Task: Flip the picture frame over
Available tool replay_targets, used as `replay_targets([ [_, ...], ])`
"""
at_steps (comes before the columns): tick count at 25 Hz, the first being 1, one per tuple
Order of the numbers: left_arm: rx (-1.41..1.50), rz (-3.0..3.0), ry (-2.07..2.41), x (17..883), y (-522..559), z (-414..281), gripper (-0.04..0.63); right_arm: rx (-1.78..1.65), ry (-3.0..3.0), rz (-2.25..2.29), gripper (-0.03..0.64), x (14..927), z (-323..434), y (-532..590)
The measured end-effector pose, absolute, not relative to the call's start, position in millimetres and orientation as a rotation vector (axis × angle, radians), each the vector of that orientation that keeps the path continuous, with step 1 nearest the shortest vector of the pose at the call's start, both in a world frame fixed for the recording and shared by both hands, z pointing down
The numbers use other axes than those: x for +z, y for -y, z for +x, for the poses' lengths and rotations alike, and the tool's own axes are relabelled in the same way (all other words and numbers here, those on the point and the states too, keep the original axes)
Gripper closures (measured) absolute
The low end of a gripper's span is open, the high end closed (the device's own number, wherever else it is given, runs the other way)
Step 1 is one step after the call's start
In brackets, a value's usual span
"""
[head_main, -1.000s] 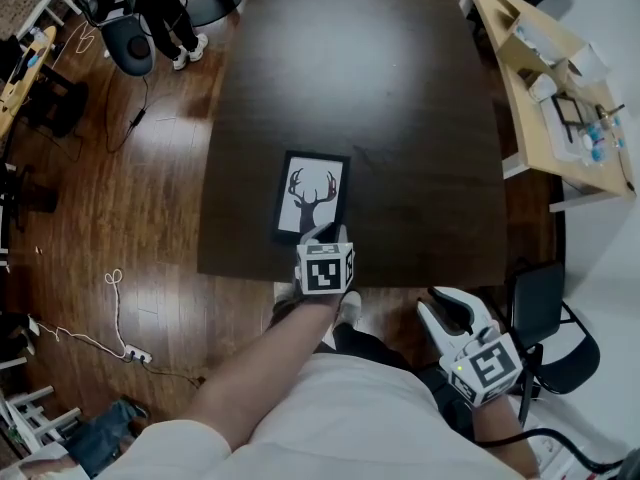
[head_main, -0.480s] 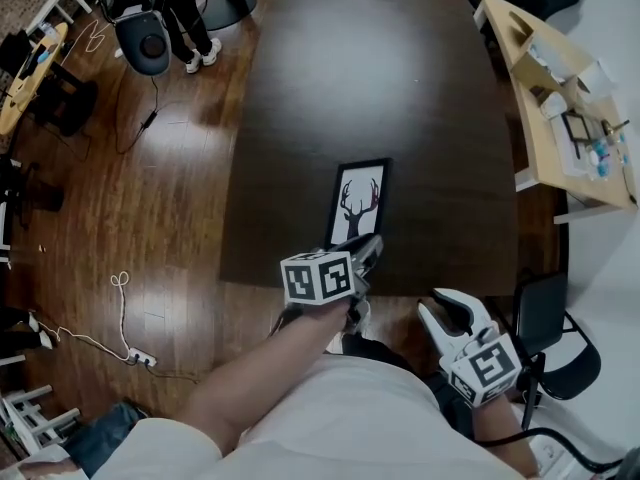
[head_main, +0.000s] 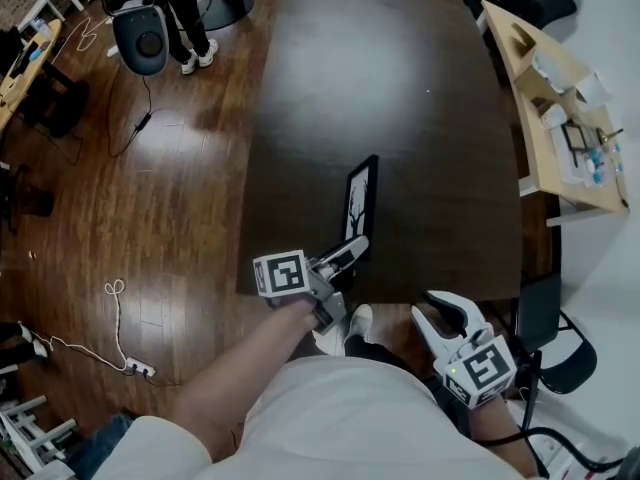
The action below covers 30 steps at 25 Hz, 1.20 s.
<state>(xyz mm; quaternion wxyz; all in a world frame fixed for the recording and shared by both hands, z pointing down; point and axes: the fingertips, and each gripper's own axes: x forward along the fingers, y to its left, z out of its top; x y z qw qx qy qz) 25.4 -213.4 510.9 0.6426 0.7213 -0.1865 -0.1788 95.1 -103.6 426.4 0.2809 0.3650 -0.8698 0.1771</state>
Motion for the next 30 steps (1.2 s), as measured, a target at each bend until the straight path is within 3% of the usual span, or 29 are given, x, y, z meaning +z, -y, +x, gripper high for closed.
replay_targets([
  [14,-0.429,1.702,0.082,526.4,214.3,-56.2,0.501,0.524,2.272,1.040,0.529,433.6,42.6,99.9],
  [16,-0.384,1.701,0.079,540.0,212.8,-61.6,0.476,0.533,2.264,1.054,0.529,434.8,37.8,99.7],
  [30,0.211,1.866,0.281,600.2,218.3,-74.7,0.479,0.583,2.223,1.162,0.529,440.8,20.5,94.5],
])
